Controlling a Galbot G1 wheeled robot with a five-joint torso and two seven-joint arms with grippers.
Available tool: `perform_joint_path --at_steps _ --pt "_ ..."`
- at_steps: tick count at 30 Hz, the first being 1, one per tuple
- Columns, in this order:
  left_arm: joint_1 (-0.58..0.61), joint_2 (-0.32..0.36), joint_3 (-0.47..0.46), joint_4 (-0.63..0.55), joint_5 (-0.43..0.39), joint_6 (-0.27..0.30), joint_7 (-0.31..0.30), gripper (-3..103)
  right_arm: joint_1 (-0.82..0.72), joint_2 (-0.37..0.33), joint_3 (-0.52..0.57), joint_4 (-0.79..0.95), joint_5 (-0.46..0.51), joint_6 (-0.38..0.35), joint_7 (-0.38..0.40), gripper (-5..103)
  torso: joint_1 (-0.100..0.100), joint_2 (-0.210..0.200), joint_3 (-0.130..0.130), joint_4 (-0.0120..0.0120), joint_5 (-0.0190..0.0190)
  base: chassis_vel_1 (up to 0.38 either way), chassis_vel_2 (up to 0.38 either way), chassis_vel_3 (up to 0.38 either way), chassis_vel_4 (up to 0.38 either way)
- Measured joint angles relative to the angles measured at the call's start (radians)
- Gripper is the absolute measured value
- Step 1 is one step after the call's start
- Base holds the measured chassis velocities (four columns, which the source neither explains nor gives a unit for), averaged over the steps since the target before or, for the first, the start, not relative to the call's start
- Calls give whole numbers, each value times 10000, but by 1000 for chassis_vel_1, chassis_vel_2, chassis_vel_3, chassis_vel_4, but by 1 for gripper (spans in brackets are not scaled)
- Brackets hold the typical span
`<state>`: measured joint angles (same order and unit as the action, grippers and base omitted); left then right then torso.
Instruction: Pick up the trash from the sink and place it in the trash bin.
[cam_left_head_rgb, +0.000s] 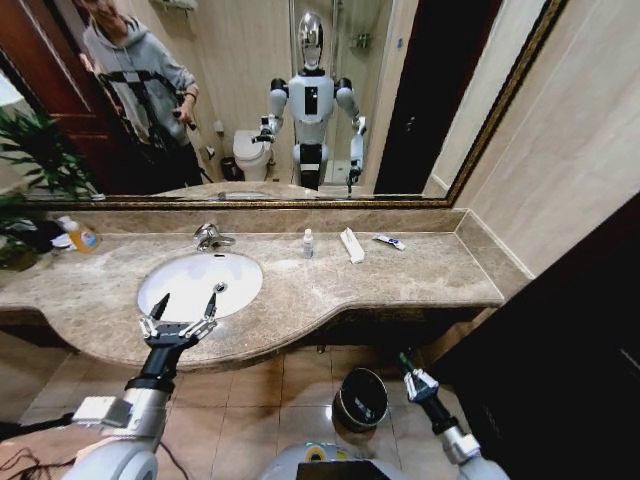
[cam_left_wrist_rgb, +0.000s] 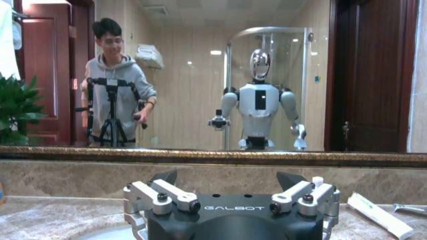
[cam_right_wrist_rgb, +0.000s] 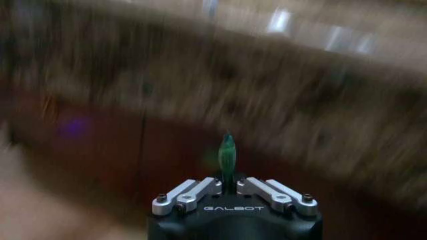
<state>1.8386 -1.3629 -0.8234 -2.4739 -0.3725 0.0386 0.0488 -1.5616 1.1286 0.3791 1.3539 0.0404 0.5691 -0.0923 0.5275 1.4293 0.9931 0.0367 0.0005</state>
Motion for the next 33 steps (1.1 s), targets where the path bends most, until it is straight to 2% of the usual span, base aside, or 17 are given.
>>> perform_joint_path --at_steps 1,2,4,5,7,12,17,20,22,26,27,29,30,32,33 --pt "0 0 0 0 0 0 0 100 530 133 -306 -690 -38 -480 -216 7 0 0 0 3 -1 0 0 0 0" --pt "0 0 0 0 0 0 0 100 530 133 -306 -690 -38 -480 -216 7 0 0 0 3 -1 0 0 0 0" --pt "0 -1 0 0 0 0 0 100 1268 287 -873 -1707 -111 -1475 -436 7 1 -1 0 4 -1 0 0 0 0" --pt "0 -1 0 0 0 0 0 100 1268 287 -873 -1707 -111 -1475 -436 7 1 -1 0 4 -1 0 0 0 0" --pt "0 -1 0 0 1 0 0 100 1949 460 -1330 -2675 -396 -2198 -561 7 1 -2 1 2 -6 0 0 0 0" --pt "0 -1 0 0 0 0 0 100 2970 990 -1426 -3964 -1330 -2462 -567 7 1 -2 1 2 -6 0 0 0 0" --pt "0 0 0 0 0 0 0 100 3541 1361 -1427 -4650 -1930 -2311 -261 3 2 -2 1 3 1 0 0 0 0" --pt "0 -1 1 1 0 0 0 100 3688 1398 -1426 -4945 -2179 -2258 -409 16 2 -2 1 1 -9 0 0 0 0" --pt "0 -1 0 0 0 0 1 100 3717 1401 -1415 -5049 -2206 -2160 -549 16 1 -2 1 0 -4 0 0 0 0" --pt "0 -1 0 0 0 0 0 100 3655 1432 -1309 -5033 -2227 -1990 -599 38 1 -2 1 1 -4 0 0 0 0" --pt "0 -1 0 0 0 0 0 100 3655 1432 -1309 -5033 -2227 -1990 -599 38 1 -2 1 1 -4 0 0 0 0" --pt "0 0 0 0 0 0 1 100 3509 1376 -1229 -4793 -2150 -1889 -535 49 1 -2 1 2 -3 0 0 0 0" --pt "0 0 0 0 0 0 1 100 3509 1376 -1229 -4793 -2150 -1889 -535 49 1 -2 1 2 -3 0 0 0 0" --pt "0 0 0 0 0 0 0 100 3165 1202 -1037 -4294 -2040 -1767 -506 60 1 -2 1 2 -4 0 0 0 0" --pt "0 0 0 0 0 0 0 100 2874 1100 -837 -3853 -1862 -1674 -481 60 2 -2 1 2 -3 0 0 0 0"
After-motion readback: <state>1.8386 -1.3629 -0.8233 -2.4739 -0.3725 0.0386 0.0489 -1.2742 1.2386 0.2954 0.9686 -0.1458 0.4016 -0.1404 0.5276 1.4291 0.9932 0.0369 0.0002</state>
